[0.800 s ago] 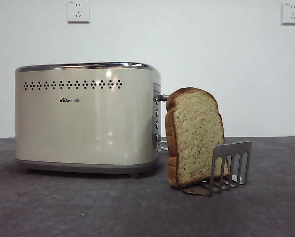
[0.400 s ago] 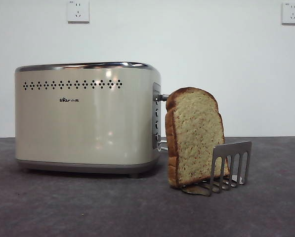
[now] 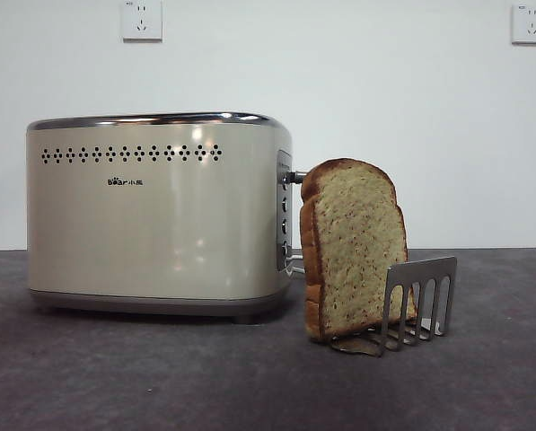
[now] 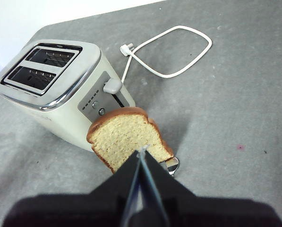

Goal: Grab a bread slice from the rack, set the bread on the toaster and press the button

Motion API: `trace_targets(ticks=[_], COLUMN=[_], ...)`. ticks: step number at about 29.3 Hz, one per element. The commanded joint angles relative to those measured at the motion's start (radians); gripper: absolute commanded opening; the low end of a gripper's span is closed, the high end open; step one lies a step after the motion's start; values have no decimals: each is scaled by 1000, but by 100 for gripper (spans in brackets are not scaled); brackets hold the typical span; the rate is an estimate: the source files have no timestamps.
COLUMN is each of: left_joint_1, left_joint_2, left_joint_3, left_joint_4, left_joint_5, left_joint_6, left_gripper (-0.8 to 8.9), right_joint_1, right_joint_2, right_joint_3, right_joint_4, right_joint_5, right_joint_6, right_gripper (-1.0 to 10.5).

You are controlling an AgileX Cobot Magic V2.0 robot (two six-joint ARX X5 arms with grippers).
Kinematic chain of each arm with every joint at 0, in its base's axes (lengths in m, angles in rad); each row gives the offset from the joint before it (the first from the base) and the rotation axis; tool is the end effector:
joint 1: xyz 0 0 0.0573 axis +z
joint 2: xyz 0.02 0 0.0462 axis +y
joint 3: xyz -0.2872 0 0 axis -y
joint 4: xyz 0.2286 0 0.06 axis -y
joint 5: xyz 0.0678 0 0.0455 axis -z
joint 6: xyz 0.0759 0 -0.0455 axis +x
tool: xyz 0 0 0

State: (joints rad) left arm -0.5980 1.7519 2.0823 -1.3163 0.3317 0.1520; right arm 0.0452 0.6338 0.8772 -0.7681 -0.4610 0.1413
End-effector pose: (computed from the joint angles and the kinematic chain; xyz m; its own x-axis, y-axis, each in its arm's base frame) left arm 0.2717 -0.2150 0.4006 0.2481 -0.5630 -0.7883 0.7774 0.6013 -0.1848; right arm 0.1119 0.0389 0.3189 0.7542 0.4794 -0.4487 -0.3504 0.8717 0.3425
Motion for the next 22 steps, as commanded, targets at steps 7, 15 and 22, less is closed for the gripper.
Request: trace_targets(ticks=[7,15,22], left_joint_1=[-109,-173,-218], left_joint_2=[168,246,302], left_joint_3=[114,114,114], left_joint_4=[8,98,155], left_joint_5=[37,34,-72], left_joint_6=[130,134,142], left_gripper=[4,443,509], right_joint_1=[0,0,0], right_joint_2=[-1,-1,-1], right_joint_3=[5,5,5], right_joint_4=[11,11,11], right_joint_5=[-3,-3,-2], right_joint_6=[-11,-12,-12], right_gripper=[0,0,0])
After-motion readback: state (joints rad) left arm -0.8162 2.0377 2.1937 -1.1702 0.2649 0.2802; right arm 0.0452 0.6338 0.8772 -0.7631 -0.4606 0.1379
